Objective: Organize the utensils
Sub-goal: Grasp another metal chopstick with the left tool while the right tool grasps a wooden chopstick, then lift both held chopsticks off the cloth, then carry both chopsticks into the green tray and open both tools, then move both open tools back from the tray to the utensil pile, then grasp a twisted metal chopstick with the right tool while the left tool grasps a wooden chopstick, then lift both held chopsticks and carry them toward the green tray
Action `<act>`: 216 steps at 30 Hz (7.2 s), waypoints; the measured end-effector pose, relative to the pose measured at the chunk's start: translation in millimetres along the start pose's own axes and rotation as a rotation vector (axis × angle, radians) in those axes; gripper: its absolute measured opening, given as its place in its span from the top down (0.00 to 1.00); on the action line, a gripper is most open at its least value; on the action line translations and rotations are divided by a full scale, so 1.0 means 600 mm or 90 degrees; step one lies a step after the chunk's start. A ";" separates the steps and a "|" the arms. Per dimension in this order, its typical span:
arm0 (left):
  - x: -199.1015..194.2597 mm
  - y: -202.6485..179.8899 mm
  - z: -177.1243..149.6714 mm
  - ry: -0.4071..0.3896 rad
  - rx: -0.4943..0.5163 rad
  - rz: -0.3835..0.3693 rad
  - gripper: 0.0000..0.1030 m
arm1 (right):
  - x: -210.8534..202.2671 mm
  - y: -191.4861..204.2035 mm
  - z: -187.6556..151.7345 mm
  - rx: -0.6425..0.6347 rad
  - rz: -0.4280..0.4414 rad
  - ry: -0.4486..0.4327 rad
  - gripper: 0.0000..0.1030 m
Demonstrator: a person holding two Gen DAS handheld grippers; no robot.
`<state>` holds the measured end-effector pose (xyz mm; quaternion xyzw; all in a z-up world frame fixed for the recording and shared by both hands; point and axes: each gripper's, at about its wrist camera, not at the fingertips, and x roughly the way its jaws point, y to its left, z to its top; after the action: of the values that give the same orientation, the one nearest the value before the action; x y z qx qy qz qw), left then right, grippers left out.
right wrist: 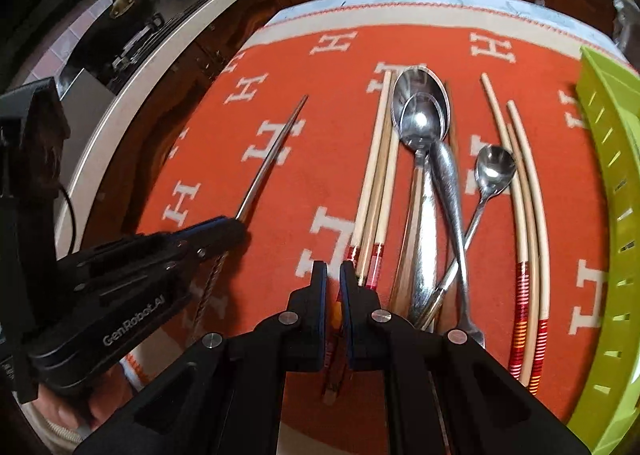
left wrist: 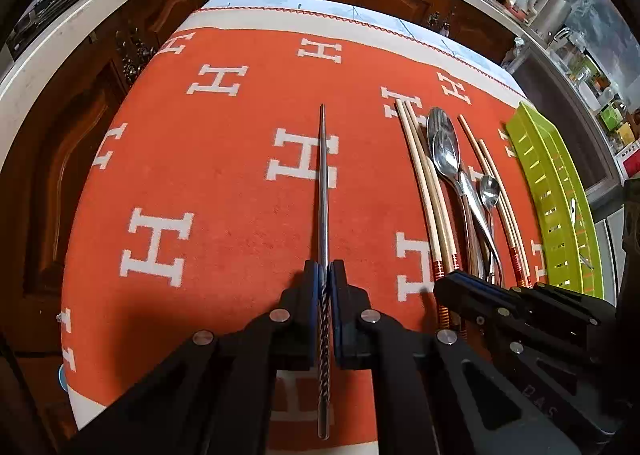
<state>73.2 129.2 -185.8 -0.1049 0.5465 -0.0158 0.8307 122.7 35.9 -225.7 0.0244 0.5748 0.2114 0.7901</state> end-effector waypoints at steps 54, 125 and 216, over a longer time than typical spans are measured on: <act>-0.017 -0.406 0.058 -0.019 0.116 -0.223 1.00 | -0.254 -0.372 -0.098 0.236 -0.102 -0.136 0.95; -0.015 -0.092 -0.050 -0.022 0.071 -0.048 0.54 | -0.135 -0.142 -0.227 0.043 -0.217 -0.123 0.89; -0.057 -0.186 0.027 0.029 0.070 -0.195 0.96 | -0.229 -0.129 -0.173 0.085 -0.070 -0.178 0.95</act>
<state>83.8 27.2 -127.3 -0.1409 0.5409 -0.1748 0.8106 16.6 -105.5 -159.3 0.0743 0.4727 0.1240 0.8693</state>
